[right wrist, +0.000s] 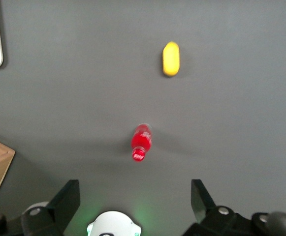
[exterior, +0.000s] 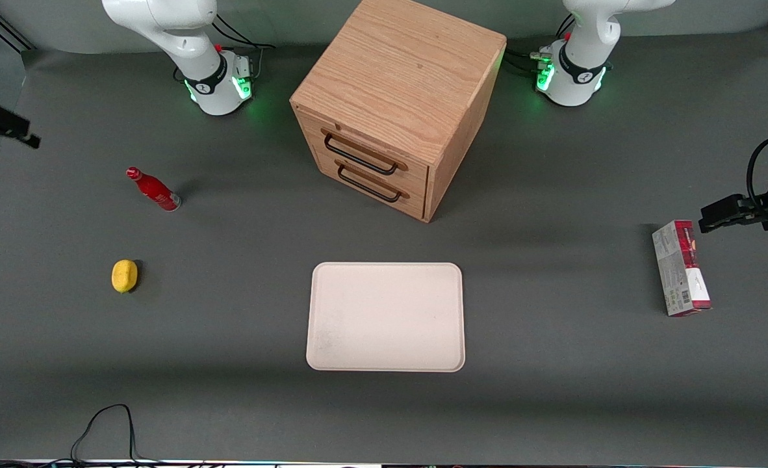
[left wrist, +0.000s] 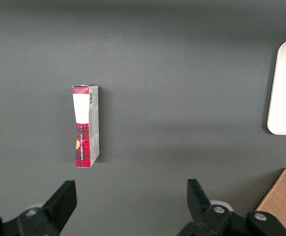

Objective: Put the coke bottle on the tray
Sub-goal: 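Move the open right gripper down to the red Coca-Cola bottle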

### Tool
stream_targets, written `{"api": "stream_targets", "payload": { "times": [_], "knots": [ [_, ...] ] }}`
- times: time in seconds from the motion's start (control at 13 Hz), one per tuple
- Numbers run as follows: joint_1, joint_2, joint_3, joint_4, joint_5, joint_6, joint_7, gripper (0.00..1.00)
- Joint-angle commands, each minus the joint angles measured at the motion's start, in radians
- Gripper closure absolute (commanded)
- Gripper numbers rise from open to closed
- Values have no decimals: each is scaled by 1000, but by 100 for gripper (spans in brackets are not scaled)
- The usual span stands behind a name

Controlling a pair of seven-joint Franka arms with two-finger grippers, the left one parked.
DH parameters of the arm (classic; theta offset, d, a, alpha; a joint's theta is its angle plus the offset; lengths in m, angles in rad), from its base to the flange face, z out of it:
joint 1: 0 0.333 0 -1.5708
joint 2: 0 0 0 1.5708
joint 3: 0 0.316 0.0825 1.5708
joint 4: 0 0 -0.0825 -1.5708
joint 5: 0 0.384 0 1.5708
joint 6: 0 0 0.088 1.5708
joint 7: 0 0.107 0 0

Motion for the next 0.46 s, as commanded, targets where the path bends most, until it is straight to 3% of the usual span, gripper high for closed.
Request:
{"api": "stream_targets", "payload": {
  "times": [0.0, 0.38],
  "knots": [
    [12, -169, 6, -233, -27, 97, 29, 0],
    [43, -260, 7, -366, -78, 140, 29, 0]
  ]
}}
